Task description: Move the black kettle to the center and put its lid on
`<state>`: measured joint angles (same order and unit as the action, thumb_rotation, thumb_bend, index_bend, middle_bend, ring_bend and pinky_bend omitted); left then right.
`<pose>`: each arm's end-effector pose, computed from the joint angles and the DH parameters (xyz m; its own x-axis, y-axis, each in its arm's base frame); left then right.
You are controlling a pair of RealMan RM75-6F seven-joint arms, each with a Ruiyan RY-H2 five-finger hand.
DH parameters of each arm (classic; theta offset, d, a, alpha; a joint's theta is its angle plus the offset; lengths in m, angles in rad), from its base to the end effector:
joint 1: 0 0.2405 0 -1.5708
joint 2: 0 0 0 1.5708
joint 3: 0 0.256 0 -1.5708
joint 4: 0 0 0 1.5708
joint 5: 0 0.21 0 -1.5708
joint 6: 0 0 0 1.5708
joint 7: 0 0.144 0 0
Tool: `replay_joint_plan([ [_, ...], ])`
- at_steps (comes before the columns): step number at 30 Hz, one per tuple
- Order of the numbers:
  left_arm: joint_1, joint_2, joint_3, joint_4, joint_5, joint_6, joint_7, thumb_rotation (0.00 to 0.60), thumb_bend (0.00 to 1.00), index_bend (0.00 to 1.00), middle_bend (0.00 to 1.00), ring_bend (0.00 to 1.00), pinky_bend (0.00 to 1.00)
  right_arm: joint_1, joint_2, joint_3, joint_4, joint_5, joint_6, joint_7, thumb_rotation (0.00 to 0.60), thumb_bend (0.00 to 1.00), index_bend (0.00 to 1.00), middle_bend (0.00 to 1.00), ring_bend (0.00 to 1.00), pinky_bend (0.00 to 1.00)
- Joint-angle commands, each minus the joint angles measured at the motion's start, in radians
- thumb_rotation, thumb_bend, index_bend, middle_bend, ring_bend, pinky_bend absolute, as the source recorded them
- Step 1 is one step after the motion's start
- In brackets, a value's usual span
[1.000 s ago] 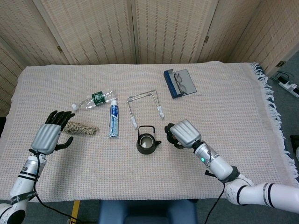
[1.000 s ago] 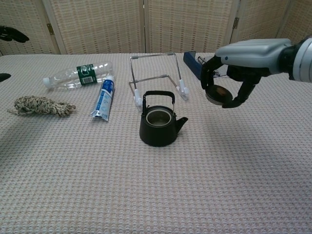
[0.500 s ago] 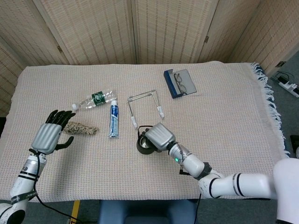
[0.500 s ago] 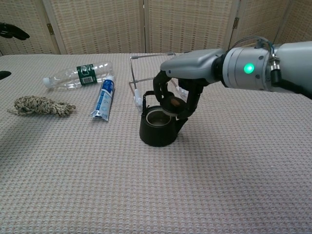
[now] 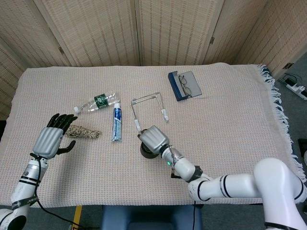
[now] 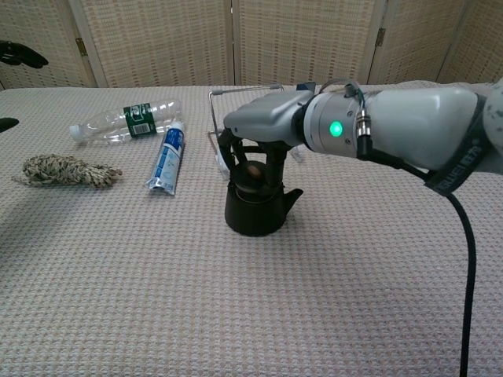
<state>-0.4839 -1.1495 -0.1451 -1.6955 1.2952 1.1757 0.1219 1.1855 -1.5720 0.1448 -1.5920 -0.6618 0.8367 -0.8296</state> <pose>-0.2215 0.3031 0.1214 0.3888 0.0949 0.9164 0.9050 -0.2256 -0.3606 -0.0239 -0.3502 -0.0554 0.7532 -0.2136 0.6221 -0.5879 -0.6430 0.4909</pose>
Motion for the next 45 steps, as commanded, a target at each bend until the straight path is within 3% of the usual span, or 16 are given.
replay_joint_plan([
  [1,0.002,-0.003,0.0,0.004,0.002,0.002,-0.004,0.6,0.35,0.09,0.07,0.04,0.0,0.012,-0.008,-0.008,0.01,0.012,-0.001,-0.003,0.6,0.28,0.4,0.38,0.85,0.85],
  [17,0.006,-0.004,0.001,0.011,0.013,0.0,-0.018,0.6,0.35,0.08,0.07,0.04,0.0,0.023,0.017,-0.059,-0.027,0.011,0.035,0.003,0.6,0.28,0.28,0.29,0.85,0.85],
  [29,0.01,-0.003,0.001,0.009,0.008,0.001,-0.015,0.6,0.35,0.08,0.07,0.04,0.0,-0.039,0.099,-0.1,-0.166,-0.113,0.107,0.051,0.6,0.28,0.27,0.28,0.85,0.85],
  [45,0.015,-0.001,0.001,-0.005,0.004,0.006,0.003,0.6,0.35,0.08,0.07,0.04,0.0,-0.057,0.039,-0.131,-0.126,-0.176,0.074,0.067,0.6,0.28,0.27,0.3,0.85,0.85],
])
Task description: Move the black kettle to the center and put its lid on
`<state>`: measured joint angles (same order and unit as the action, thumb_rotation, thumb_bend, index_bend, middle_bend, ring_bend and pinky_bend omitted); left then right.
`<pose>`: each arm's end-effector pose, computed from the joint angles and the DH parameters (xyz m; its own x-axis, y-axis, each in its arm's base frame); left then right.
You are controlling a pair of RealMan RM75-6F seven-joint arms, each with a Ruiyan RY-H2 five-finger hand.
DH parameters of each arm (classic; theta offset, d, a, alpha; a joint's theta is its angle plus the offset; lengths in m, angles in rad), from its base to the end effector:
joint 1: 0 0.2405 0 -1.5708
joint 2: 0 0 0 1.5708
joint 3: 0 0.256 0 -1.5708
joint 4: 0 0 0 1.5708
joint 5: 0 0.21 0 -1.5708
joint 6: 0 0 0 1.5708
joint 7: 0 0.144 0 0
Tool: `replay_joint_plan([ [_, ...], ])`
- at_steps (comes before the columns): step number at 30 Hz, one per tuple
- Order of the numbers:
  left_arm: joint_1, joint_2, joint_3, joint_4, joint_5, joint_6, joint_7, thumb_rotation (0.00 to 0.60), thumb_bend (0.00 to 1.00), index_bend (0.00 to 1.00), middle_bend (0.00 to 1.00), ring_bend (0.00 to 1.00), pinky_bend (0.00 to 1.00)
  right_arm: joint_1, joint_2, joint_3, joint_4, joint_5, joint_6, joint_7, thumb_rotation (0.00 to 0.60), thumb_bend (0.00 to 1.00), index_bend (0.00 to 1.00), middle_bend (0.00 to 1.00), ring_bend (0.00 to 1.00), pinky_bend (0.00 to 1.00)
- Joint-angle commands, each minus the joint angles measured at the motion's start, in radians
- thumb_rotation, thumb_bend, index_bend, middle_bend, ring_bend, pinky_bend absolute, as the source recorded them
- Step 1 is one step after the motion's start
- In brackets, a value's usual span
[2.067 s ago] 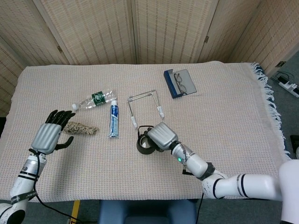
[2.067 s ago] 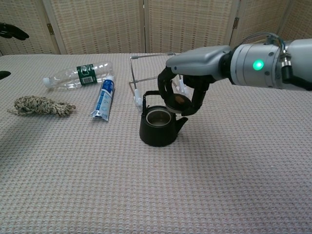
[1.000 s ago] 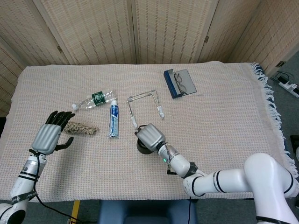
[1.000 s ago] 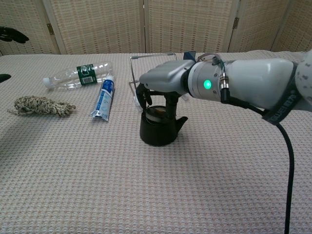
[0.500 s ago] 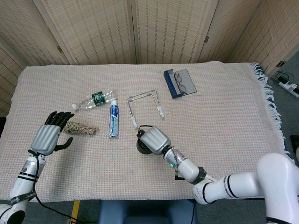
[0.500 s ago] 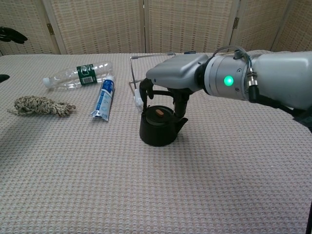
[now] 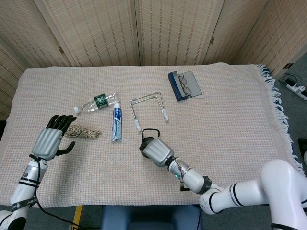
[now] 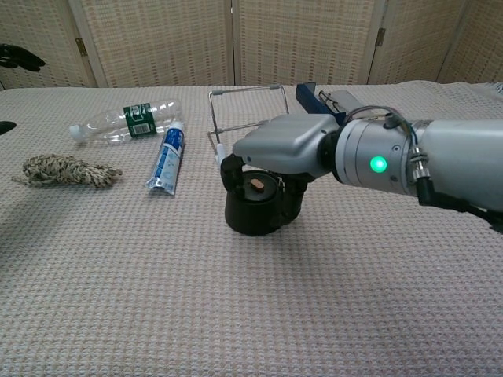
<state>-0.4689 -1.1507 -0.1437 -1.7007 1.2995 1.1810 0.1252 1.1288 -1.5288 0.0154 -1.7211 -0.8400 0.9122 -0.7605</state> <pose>-0.2242 0.2988 0.1208 0.3863 0.0979 0.9171 0.9076 -0.2173 -0.3591 -0.0470 -0.3086 -0.0520 0.7720 -0.1943 0.6052 -0.5333 -0.7160 0.4505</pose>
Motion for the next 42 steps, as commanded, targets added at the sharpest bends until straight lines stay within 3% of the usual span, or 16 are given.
replay_joint_plan([
  [1,0.001,0.001,0.0,0.0,0.0,0.001,-0.001,0.6,0.35,0.08,0.07,0.04,0.0,-0.001,-0.007,-0.003,0.005,0.003,-0.002,-0.005,0.6,0.28,0.27,0.3,0.85,0.85],
  [6,0.003,0.008,-0.002,-0.002,0.001,0.004,-0.004,0.6,0.35,0.08,0.07,0.04,0.0,-0.016,0.023,0.011,-0.028,-0.018,0.03,0.007,0.6,0.28,0.27,0.3,0.85,0.85],
  [11,0.008,0.018,-0.006,0.0,-0.002,0.008,-0.011,0.6,0.35,0.08,0.07,0.04,0.0,-0.083,0.146,0.009,-0.133,-0.087,0.128,0.047,0.6,0.28,0.27,0.3,0.85,0.85],
  [15,0.013,0.02,-0.009,0.018,-0.024,0.015,0.018,0.6,0.35,0.08,0.07,0.04,0.0,-0.179,0.258,-0.027,-0.195,-0.171,0.222,0.114,0.6,0.28,0.27,0.32,0.84,0.85],
  [18,0.021,0.034,-0.016,0.021,-0.06,0.011,0.015,0.6,0.35,0.09,0.07,0.04,0.0,-0.266,0.331,-0.072,-0.21,-0.245,0.296,0.172,0.6,0.28,0.27,0.33,0.77,0.84],
  [20,0.033,0.04,-0.019,0.029,-0.078,0.022,0.016,0.6,0.35,0.09,0.07,0.04,0.0,-0.33,0.375,-0.106,-0.211,-0.292,0.34,0.22,0.6,0.28,0.27,0.33,0.68,0.72],
  [22,0.048,0.047,-0.016,0.035,-0.091,0.036,0.021,0.6,0.35,0.09,0.07,0.04,0.0,-0.393,0.418,-0.137,-0.201,-0.335,0.381,0.28,0.6,0.28,0.25,0.32,0.51,0.43],
  [25,0.074,0.055,-0.008,0.038,-0.101,0.062,0.028,0.6,0.35,0.09,0.07,0.04,0.0,-0.479,0.458,-0.165,-0.167,-0.39,0.452,0.358,0.6,0.28,0.15,0.22,0.27,0.14],
  [27,0.098,0.057,-0.002,0.043,-0.109,0.089,0.029,0.6,0.35,0.08,0.07,0.03,0.0,-0.549,0.476,-0.179,-0.133,-0.425,0.515,0.422,0.6,0.28,0.06,0.14,0.19,0.05],
  [30,0.138,0.05,0.004,0.056,-0.103,0.148,0.017,0.6,0.35,0.07,0.07,0.02,0.0,-0.637,0.493,-0.196,-0.085,-0.457,0.58,0.502,0.6,0.28,0.0,0.06,0.11,0.01],
  [37,0.232,0.035,0.056,0.064,-0.036,0.261,0.008,0.6,0.35,0.08,0.07,0.02,0.0,-0.802,0.494,-0.212,-0.015,-0.497,0.673,0.612,0.6,0.28,0.0,0.03,0.08,0.01],
  [42,0.288,0.003,0.095,0.058,0.016,0.327,0.018,0.6,0.35,0.08,0.07,0.03,0.0,-0.873,0.472,-0.201,0.013,-0.511,0.701,0.629,0.6,0.28,0.0,0.0,0.01,0.0],
])
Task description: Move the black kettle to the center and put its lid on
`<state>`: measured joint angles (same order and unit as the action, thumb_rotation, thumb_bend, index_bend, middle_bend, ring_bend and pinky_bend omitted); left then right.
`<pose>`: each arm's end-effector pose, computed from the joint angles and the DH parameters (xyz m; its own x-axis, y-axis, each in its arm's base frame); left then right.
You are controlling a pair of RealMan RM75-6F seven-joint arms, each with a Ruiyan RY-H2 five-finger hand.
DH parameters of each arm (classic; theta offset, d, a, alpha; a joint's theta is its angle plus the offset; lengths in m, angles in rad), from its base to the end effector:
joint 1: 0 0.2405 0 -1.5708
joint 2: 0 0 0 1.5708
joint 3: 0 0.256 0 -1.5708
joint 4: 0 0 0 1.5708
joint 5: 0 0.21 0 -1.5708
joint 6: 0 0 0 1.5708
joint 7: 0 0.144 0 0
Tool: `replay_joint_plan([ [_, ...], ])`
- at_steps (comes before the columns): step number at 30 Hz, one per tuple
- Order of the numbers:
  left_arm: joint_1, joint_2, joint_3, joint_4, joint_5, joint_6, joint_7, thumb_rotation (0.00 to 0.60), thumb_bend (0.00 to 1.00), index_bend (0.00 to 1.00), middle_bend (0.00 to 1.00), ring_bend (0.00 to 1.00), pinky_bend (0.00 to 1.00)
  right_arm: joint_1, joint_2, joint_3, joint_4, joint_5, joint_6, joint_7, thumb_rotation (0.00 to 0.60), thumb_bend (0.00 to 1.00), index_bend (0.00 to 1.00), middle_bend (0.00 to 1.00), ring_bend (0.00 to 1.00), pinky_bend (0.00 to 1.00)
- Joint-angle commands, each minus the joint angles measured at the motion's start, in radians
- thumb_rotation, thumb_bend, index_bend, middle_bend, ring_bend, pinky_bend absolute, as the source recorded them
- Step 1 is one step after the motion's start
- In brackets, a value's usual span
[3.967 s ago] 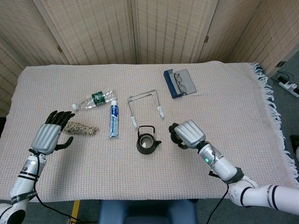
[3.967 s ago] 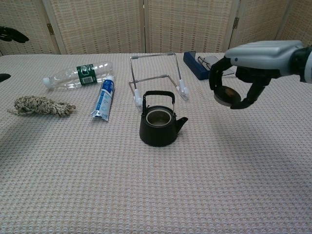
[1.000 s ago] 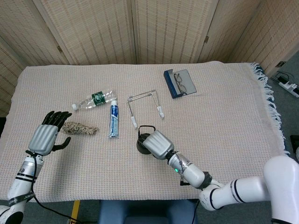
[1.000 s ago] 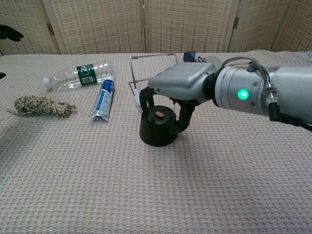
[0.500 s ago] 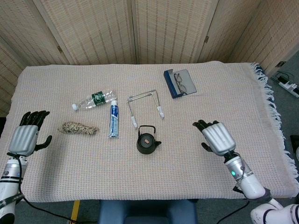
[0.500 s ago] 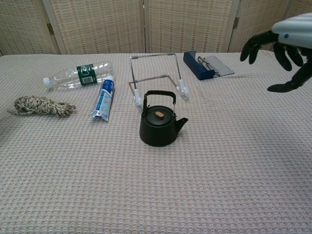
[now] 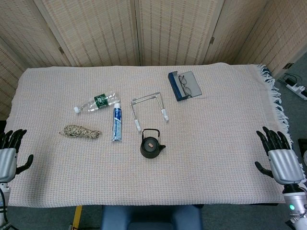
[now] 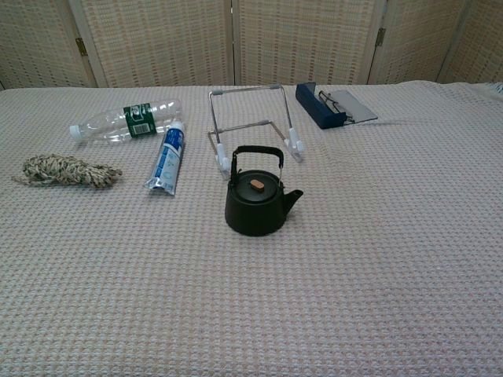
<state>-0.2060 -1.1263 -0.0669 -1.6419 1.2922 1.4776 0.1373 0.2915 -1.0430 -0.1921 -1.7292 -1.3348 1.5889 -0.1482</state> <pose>-0.3066 0.2200 0.1657 0.4638 -0.0359 0.8852 0.8840 0.0851 -0.4597 -0.2967 -0.1906 0.1684 0.5232 -0.0598 0.8501 -0.8520 -0.0148 0.5233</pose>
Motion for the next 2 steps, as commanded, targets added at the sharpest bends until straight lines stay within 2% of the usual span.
replay_joint_plan([
  [1,0.033,-0.028,0.023,0.0,0.031,0.038,0.005,0.6,0.35,0.08,0.07,0.03,0.0,-0.046,-0.018,0.011,0.027,-0.022,0.031,0.023,0.6,0.28,0.0,0.0,0.01,0.0],
  [2,0.04,-0.036,0.026,0.003,0.04,0.046,0.001,0.6,0.35,0.08,0.07,0.03,0.0,-0.055,-0.021,0.016,0.033,-0.028,0.036,0.028,0.6,0.28,0.0,0.0,0.01,0.0],
])
